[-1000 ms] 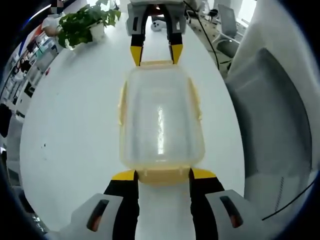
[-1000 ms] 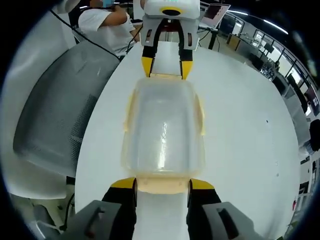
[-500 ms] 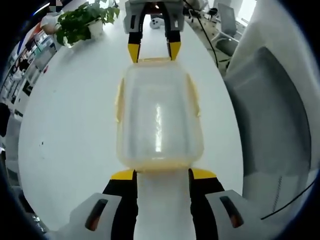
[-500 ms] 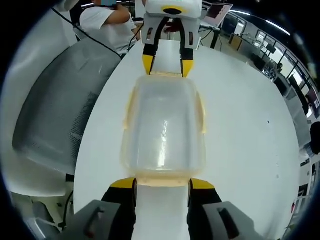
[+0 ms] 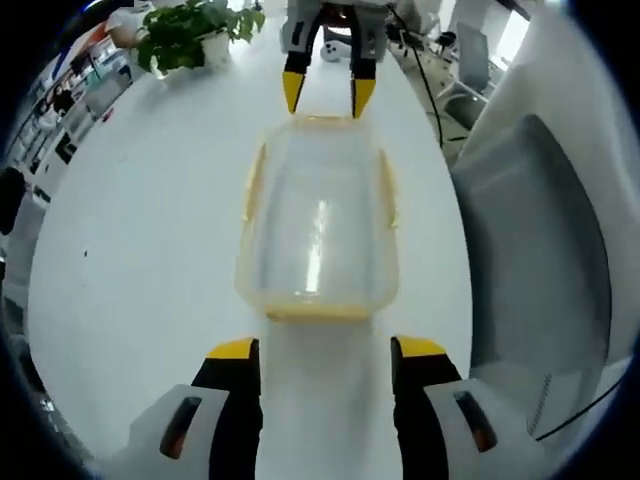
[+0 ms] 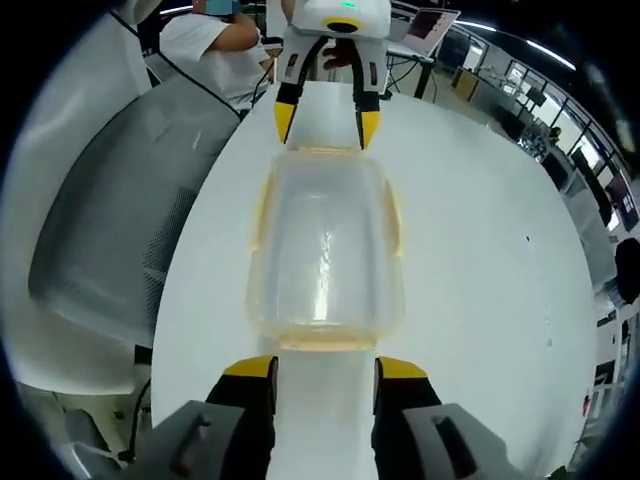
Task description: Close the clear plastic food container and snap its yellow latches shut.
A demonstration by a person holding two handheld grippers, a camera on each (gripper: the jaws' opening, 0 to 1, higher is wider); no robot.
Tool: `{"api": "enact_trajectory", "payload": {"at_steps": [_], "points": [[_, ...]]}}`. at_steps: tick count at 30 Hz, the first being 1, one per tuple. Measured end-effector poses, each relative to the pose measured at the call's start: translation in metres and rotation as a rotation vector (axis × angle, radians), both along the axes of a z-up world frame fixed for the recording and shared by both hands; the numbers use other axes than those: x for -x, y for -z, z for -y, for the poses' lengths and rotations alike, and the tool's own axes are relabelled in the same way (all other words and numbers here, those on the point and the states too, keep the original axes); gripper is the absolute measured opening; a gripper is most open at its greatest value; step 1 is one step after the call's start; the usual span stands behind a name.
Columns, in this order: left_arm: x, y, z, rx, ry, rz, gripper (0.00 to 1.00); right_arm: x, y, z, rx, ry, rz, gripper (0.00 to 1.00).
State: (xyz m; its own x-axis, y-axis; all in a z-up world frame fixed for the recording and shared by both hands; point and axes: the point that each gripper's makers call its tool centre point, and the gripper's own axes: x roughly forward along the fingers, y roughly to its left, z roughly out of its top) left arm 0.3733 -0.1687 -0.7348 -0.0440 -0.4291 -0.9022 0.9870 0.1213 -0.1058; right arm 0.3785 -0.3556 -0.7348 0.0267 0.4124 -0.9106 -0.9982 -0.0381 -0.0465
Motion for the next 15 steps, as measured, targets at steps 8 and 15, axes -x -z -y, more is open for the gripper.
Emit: {"api": "enact_trajectory", "payload": {"at_steps": [8, 15], "points": [[-0.001, -0.006, -0.001, 0.026, -0.065, -0.003, 0.53, 0.001, -0.011, -0.001, -0.027, 0.023, 0.018, 0.35], [-0.004, -0.016, 0.009, 0.093, -0.151, -0.022, 0.46, -0.005, -0.017, -0.002, -0.058, 0.117, 0.008, 0.34]]}}
